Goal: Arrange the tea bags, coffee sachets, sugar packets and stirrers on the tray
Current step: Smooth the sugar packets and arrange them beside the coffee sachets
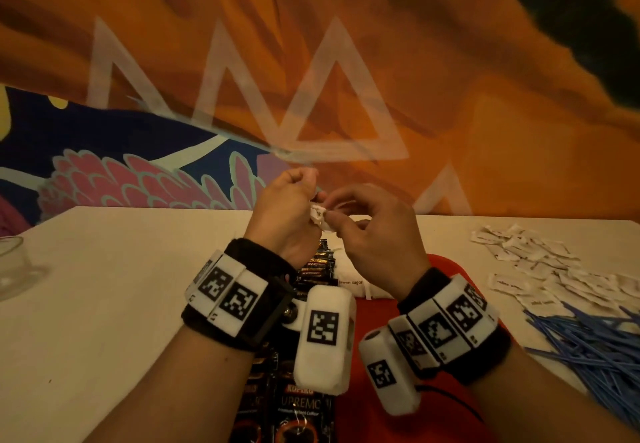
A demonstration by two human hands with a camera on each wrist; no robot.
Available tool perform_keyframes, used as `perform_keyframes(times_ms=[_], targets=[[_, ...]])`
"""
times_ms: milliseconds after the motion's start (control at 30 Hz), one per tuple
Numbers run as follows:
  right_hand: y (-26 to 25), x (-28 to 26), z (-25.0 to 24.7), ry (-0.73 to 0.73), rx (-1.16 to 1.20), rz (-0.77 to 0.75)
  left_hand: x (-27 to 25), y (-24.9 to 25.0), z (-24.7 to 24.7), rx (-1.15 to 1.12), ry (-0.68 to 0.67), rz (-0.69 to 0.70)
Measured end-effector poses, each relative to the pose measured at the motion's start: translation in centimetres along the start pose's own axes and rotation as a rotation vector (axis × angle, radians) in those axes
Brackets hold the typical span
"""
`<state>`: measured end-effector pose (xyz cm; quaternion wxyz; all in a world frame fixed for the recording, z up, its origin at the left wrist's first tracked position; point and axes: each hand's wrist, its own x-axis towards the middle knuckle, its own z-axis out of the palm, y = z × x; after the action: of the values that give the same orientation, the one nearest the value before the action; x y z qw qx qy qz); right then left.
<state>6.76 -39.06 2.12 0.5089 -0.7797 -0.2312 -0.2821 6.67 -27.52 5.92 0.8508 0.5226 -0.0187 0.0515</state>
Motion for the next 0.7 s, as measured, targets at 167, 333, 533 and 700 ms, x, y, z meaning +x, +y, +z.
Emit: perform_keyframes(times_ms=[167,333,533,700], targets=[[-0.2,0.0,0.1,-0.026,0.05,0.019,0.5,0.0,-0.2,-0.103,0.072,0.043],[-0.7,0.6,-0.9,-0.031,0.251,0.118,1.0,0.2,-1.1,-0.029,0.132,0.187],[-0.9,1.6,-2.8,0.076,0.412,0.211,0.6,0.5,-1.6,0.439,-0.016,0.209],[-0.7,1.5,-3.1,0.063,0.455,0.295,0.1,-0.1,-1.4,0.582,-0.202,0.291]])
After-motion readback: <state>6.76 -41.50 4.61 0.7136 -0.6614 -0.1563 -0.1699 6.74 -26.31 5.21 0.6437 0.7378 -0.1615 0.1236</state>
